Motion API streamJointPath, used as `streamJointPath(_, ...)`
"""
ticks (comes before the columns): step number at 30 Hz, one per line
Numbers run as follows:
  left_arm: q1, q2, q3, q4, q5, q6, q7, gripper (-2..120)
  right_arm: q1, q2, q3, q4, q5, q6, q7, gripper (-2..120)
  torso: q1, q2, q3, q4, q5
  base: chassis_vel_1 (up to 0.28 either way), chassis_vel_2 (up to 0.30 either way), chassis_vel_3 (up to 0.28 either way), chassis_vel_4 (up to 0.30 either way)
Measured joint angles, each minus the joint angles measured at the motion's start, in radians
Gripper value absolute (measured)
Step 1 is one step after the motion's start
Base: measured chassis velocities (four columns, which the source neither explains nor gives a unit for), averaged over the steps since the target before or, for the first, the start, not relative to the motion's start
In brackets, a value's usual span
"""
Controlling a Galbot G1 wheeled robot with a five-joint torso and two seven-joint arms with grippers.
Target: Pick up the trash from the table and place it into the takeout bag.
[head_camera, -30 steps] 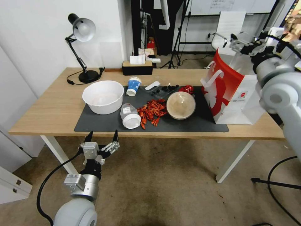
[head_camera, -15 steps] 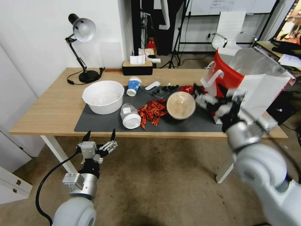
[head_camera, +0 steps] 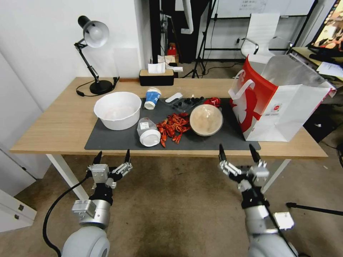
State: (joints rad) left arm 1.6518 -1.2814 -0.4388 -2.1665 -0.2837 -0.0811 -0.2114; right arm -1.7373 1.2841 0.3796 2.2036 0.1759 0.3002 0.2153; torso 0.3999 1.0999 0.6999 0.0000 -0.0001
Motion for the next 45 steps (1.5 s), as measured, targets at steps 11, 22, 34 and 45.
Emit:
streamJointPath(11,0.004,0.011,0.001,0.022,0.009,-0.033,0.011,100,-0.016,0.021,0.009,0.000,-0.001,0.006,-0.017,100,0.000,0.000,0.000,0.0001,0.0001,0.000,0.000,0.000,0.000)
streamJointPath(22,0.019,0.019,0.002,0.019,0.008,-0.044,0.015,100,-0.017,0.011,0.011,-0.002,0.006,-0.003,-0.023,100,0.000,0.000,0.000,0.0000,0.0001,0.000,0.000,0.000,0.000)
streamJointPath(34,0.021,0.018,-0.001,0.008,0.008,-0.043,0.014,100,0.015,-0.033,-0.021,0.027,0.182,-0.105,-0.013,100,0.000,0.000,0.000,0.0000,0.0002,0.000,0.000,0.000,0.000)
streamJointPath(45,0.027,0.020,-0.004,-0.006,0.008,-0.040,0.014,100,0.266,-0.112,-0.077,0.072,0.764,-0.345,0.153,100,0.000,0.000,0.000,-0.0002,0.0002,0.000,0.000,0.000,0.000)
